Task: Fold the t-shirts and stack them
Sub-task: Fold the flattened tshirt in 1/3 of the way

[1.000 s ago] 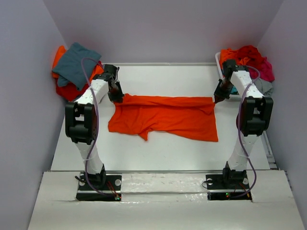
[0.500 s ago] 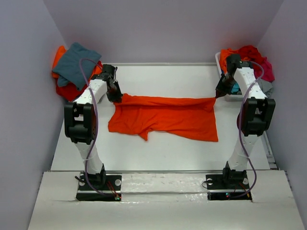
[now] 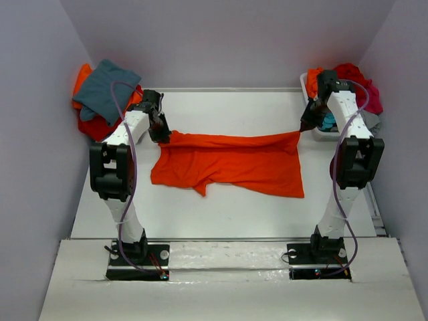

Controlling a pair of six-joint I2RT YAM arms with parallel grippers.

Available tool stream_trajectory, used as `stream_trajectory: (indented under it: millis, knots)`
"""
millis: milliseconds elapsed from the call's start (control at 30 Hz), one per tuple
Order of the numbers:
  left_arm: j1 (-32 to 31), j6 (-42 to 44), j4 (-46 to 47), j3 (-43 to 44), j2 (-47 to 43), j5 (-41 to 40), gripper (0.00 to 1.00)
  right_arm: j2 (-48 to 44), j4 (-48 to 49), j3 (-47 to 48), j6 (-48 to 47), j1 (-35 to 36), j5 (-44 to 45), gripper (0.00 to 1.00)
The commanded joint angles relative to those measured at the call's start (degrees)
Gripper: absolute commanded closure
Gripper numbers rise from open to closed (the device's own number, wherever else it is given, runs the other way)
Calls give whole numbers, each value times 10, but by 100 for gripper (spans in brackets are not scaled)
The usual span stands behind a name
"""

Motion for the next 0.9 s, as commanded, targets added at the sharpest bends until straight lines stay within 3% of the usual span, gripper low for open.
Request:
stream_trajectory:
  millis: [0,267,867]
  knots:
    - [3,-1,-7,20,1,2,94,33,-20,73,-6,-5,-15,93]
    - [3,-7,-5,43,8,2,94,82,-37,183,-3,-5,-22,93]
    - [3,-9,-1,85,33,3,94,95,-2,197,-6,-5,-43,93]
